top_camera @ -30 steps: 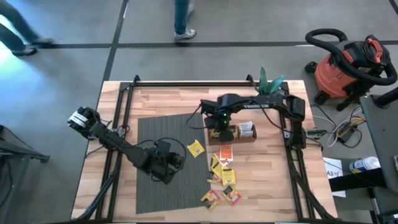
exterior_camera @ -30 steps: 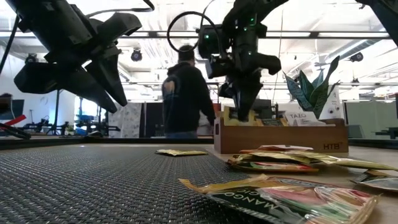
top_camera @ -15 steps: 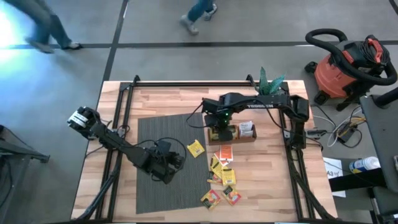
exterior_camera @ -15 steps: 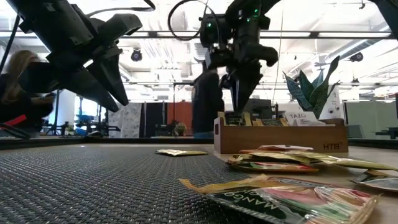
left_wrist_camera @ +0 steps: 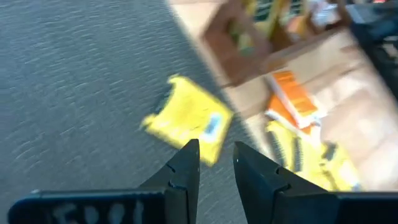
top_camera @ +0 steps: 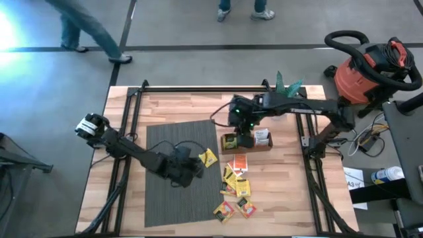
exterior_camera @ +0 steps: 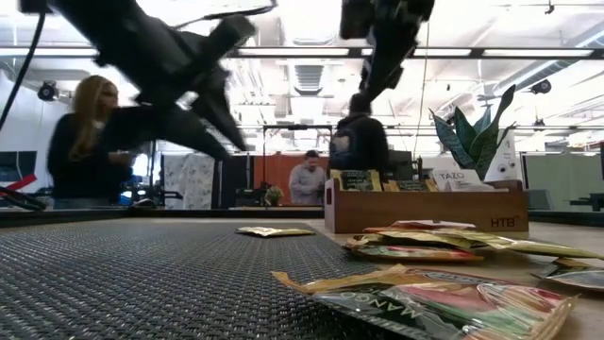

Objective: Pick & Place Tea
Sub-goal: Put the yellow tea bag into the middle section of the wooden organizer

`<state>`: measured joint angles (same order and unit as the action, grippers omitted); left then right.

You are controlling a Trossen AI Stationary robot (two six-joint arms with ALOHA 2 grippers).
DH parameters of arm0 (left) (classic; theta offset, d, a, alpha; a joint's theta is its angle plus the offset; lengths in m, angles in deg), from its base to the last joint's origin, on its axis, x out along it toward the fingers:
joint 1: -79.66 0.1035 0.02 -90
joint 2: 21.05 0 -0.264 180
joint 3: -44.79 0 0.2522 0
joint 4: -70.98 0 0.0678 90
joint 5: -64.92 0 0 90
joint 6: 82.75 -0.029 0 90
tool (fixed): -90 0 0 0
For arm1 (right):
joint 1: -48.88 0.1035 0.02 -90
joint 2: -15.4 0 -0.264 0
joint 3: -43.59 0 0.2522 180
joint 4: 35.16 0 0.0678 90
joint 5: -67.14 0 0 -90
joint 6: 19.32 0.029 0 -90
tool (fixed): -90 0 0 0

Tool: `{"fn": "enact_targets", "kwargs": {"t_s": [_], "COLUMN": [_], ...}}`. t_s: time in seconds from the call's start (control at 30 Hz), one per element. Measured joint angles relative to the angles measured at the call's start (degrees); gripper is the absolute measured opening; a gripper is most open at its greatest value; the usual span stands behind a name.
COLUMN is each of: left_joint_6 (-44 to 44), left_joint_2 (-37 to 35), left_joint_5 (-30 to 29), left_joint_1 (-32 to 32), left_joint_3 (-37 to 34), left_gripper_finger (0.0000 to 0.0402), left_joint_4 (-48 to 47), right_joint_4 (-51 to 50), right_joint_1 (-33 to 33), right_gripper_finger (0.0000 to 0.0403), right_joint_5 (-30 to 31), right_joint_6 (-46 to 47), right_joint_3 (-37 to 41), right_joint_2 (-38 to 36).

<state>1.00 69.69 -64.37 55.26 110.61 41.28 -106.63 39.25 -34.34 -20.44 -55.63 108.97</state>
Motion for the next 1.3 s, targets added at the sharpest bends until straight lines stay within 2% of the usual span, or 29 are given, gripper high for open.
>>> {"fn": "enact_targets", "kwargs": {"t_s": [0.13, 0.3, 0.53, 0.7, 0.77, 0.83, 0.97, 1.03, 1.1, 1.23, 1.3], "left_joint_6": [-8.05, -13.65, -27.25, -33.51, -35.48, -34.93, -22.68, -15.96, -14.66, -19.57, -20.05], "left_joint_2": [1.62, 4.05, 8.28, 13.22, 15.49, 16.46, 16.2, 16.16, 16.16, 16.41, 16.54], "left_joint_5": [3.96, 12.11, 17.09, 22.09, 23.22, 21.05, 8.31, 4.29, 5.21, 15.86, 17.38], "left_joint_1": [4.78, 8.23, 5.75, 3.77, 3.23, 2.98, 3.84, 5.23, 7.25, 11.7, 13.23], "left_joint_3": [-1.22, -1.5, 2.67, 8.17, 10.81, 13.95, 20.69, 22.55, 22.7, 20.73, 19.51], "left_gripper_finger": [0.0091, 0.0091, 0.0091, 0.0091, 0.0091, 0.0091, 0.0086, 0.0085, 0.0085, 0.0084, 0.0084], "left_joint_4": [10.42, 17.55, 27.02, 28.33, 25.38, 16.93, -7.28, -17.13, -19.38, -12.46, -11.6], "right_joint_4": [2.04, 6.9, 22.71, 36.29, 41.65, 45.99, 48.59, 48.45, 48.52, 50.12, 50.78], "right_joint_1": [2.55, 7.76, 17.69, 24.88, 27.25, 29.26, 32.33, 32.97, 33.05, 32.57, 32.24], "right_gripper_finger": [0.0118, 0.011, 0.0098, 0.01, 0.0104, 0.0108, 0.0108, 0.0105, 0.0101, 0.0095, 0.0094], "right_joint_5": [-0.13, -0.03, -0.38, -0.53, -0.35, 1.15, 8.41, 11.17, 12.84, 13.2, 12.96], "right_joint_6": [6.99, 18.63, 45.72, 59.9, 62.72, 64.67, 66.94, 67.15, 66.65, 65.25, 65.71], "right_joint_3": [5.97, 19.26, 39.37, 48.74, 51.04, 52.5, 53.12, 52.96, 52.55, 52.26, 52.26], "right_joint_2": [-5.2, -13.25, -23.97, -25.6, -25.13, -24.62, -24.44, -24.46, -24.46, -24.06, -23.44]}}
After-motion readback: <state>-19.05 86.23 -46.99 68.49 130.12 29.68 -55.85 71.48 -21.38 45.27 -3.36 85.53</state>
